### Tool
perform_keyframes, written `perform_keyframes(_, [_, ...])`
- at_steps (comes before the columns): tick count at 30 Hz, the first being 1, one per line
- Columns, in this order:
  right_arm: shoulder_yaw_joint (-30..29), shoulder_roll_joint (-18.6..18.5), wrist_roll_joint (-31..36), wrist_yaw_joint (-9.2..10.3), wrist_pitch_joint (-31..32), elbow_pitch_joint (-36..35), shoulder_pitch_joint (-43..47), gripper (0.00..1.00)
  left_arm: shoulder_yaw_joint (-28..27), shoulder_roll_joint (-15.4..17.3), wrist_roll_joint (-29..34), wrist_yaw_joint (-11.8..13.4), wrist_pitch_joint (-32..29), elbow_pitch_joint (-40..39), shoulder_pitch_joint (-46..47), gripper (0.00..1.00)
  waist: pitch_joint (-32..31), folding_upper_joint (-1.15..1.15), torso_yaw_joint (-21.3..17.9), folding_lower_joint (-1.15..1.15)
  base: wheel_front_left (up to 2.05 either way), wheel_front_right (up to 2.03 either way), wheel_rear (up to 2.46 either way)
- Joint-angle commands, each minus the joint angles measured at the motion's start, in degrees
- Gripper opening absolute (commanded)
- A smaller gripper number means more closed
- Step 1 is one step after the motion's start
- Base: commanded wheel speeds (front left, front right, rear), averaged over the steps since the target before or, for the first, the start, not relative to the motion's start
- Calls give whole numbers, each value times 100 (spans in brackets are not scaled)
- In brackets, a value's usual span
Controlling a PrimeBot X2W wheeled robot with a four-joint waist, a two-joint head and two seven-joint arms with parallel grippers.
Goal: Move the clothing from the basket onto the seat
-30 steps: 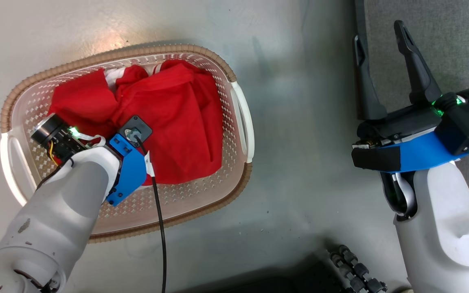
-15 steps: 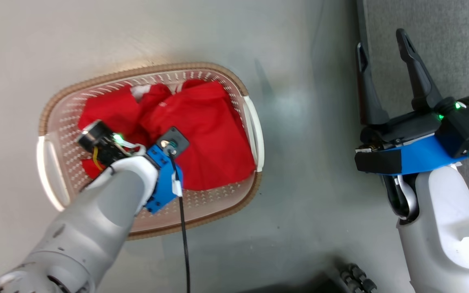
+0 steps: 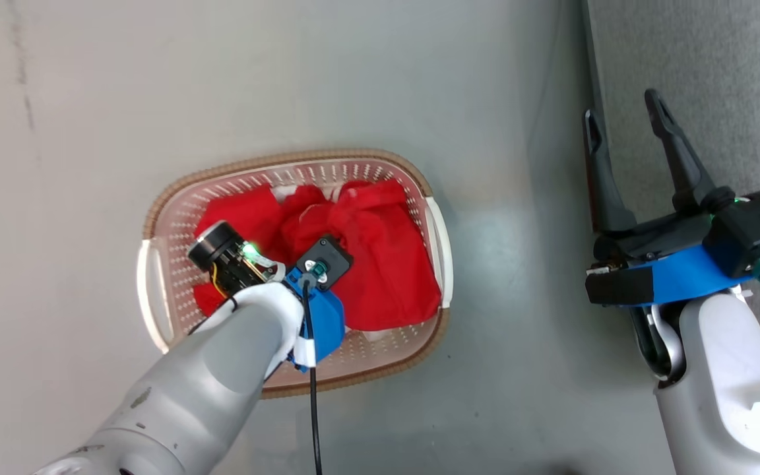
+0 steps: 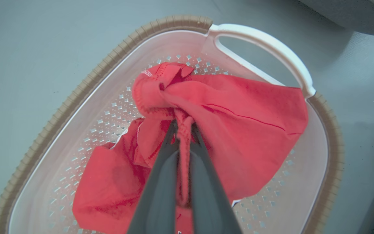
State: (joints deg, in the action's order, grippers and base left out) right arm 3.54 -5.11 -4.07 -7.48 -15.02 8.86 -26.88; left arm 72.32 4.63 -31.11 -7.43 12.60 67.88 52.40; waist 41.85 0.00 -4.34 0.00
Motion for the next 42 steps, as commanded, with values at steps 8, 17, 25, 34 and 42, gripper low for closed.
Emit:
perform_keyframes(8, [-41, -91, 35, -3, -24, 83, 258, 100, 4, -106, -313, -5, 229, -310, -202, 0, -598, 0, 229, 0, 0, 0, 0])
perform_keyframes(17, [-109, -132, 46, -3, -24, 177, 556, 100, -402, -108, -337, 24, 265, -1116, -370, 0, -1191, 0, 398, 0, 0, 0, 0])
perform_keyframes(25, [-119, -113, 53, -3, -24, 260, 872, 100, -1077, 21, -16, 83, 268, -2042, -766, 0, -1750, 0, 482, 0, 0, 0, 0])
perform_keyframes(34, [-129, -97, 38, -3, -24, 350, 1156, 100, -1807, 59, 377, 86, 269, -2911, -1086, 0, -2283, 0, 555, 0, 0, 0, 0])
perform_keyframes(42, [-105, -45, 12, -3, -24, 429, 1378, 100, -2333, 10, 667, 62, 268, -3519, -1110, 0, -2700, 0, 573, 0, 0, 0, 0])
